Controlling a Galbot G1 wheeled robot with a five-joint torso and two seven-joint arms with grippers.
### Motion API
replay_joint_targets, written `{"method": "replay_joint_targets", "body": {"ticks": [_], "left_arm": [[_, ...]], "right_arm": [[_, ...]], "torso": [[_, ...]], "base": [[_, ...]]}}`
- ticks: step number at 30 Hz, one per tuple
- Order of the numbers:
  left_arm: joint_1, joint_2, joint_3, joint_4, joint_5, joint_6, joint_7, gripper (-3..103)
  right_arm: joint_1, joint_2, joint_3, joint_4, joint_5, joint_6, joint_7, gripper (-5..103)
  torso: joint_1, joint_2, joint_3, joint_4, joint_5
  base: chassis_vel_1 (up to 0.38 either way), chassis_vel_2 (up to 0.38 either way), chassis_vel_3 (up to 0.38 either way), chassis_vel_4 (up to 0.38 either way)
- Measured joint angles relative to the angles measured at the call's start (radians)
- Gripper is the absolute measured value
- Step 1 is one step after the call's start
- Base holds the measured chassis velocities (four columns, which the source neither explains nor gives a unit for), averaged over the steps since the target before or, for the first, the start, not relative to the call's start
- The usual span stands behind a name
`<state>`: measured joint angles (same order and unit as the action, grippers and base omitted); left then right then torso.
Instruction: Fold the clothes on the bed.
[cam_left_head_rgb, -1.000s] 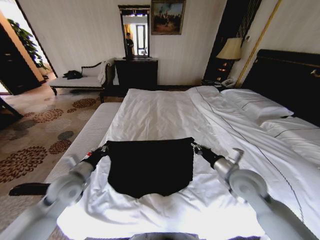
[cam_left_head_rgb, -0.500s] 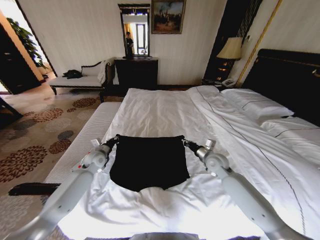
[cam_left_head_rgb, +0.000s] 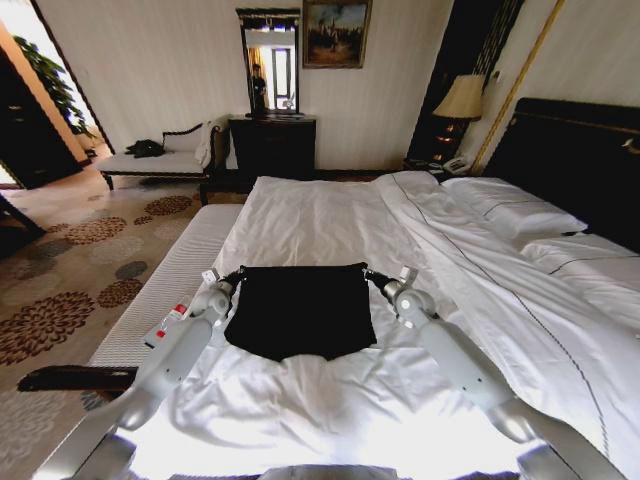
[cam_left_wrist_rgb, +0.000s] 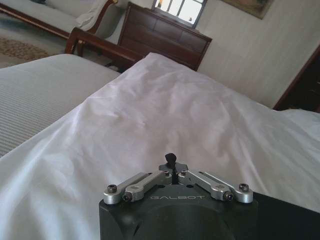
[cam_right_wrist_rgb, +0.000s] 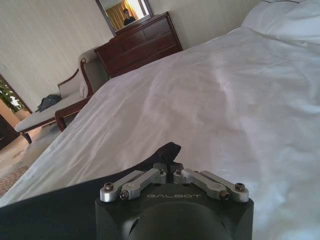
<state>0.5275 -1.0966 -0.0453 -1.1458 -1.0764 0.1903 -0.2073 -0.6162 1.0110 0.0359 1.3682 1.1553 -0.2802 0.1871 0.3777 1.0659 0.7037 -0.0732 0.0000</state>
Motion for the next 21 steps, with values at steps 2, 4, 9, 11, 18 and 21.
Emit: {"method": "replay_joint_targets", "body": {"ticks": [2,4,9,11,18,21], "left_arm": [[-0.037,-0.024,0.005,0.065,0.018,-0.005,0.021,0],[-0.056,-0.037,0.009,0.104,0.043,-0.013,0.043,0],[-0.06,-0.061,0.015,0.139,0.074,-0.026,0.073,0],[-0.056,-0.074,0.015,0.143,0.079,-0.032,0.08,0],[-0.057,-0.077,0.009,0.14,0.083,-0.044,0.087,0],[-0.039,-0.065,0.0,0.119,0.083,-0.056,0.09,0]], "right_arm": [[0.019,0.015,-0.015,-0.039,-0.008,0.009,-0.007,1],[0.026,0.025,-0.023,-0.058,-0.012,0.016,-0.007,1],[0.029,0.049,-0.034,-0.087,-0.033,0.036,-0.015,1],[0.03,0.058,-0.036,-0.102,-0.041,0.045,-0.024,1],[0.029,0.064,-0.03,-0.119,-0.048,0.067,-0.036,1],[0.006,0.06,-0.025,-0.094,-0.063,0.08,-0.037,1]], "torso": [[0.0,0.0,0.0,-0.0002,0.0],[0.0,0.0,0.0,-0.0004,0.0],[0.0,0.0,0.0,0.0,0.0],[0.0,0.0,0.0,0.0002,0.0],[0.0,0.0,0.0,-0.0003,-0.0001],[0.0,0.0,0.0,-0.0002,0.0001]], "base": [[0.0,0.0,0.0,0.0],[0.0,0.0,0.0,0.0],[0.0,0.0,0.0,0.0],[0.0,0.0,0.0,0.0],[0.0,0.0,0.0,0.0],[0.0,0.0,0.0,0.0]]}}
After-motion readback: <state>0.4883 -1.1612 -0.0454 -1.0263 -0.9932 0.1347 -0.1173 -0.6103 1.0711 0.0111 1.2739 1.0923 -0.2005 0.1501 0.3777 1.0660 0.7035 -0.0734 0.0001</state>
